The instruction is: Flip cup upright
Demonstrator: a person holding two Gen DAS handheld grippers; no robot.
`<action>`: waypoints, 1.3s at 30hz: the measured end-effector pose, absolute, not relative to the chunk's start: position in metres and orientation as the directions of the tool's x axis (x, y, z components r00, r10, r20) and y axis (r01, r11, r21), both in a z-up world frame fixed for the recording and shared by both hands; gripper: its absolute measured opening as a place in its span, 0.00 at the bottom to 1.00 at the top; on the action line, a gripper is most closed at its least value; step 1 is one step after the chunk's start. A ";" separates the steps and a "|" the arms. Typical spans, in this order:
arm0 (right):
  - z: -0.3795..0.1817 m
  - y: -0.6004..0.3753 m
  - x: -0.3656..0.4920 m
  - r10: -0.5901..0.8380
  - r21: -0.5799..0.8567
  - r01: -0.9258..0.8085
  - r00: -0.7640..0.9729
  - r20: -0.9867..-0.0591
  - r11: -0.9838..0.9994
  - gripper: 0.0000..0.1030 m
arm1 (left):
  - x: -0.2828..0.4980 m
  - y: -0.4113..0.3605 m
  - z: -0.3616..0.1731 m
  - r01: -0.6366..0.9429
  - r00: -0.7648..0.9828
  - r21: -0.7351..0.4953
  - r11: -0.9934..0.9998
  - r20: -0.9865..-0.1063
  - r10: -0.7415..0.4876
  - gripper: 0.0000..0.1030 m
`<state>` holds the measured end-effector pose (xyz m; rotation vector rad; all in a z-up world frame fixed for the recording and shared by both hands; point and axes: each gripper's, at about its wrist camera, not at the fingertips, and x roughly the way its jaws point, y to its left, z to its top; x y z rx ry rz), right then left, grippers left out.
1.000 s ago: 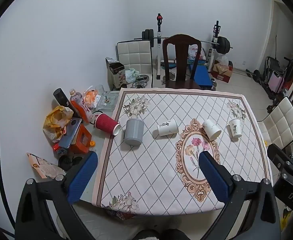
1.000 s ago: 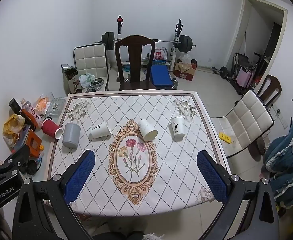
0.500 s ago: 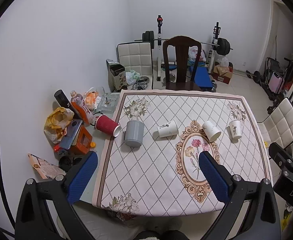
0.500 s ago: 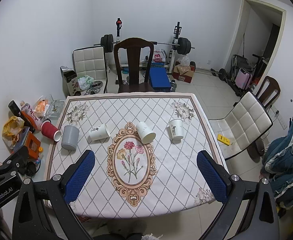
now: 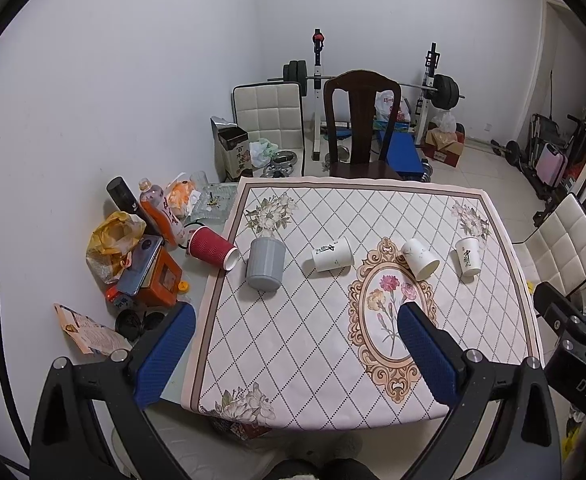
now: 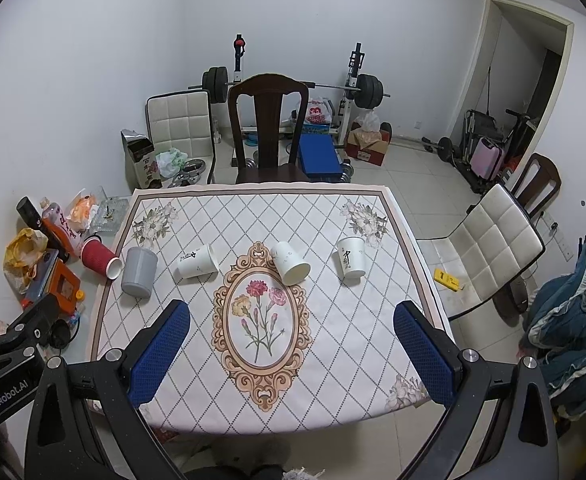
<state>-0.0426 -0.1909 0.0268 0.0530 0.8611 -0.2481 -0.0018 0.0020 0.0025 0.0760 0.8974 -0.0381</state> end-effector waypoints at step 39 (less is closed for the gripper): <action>0.027 -0.193 -0.046 -0.192 -0.054 0.233 0.627 -0.755 0.971 1.00 | -0.010 -0.001 0.002 0.062 0.627 0.055 0.997 -0.779 0.004 1.00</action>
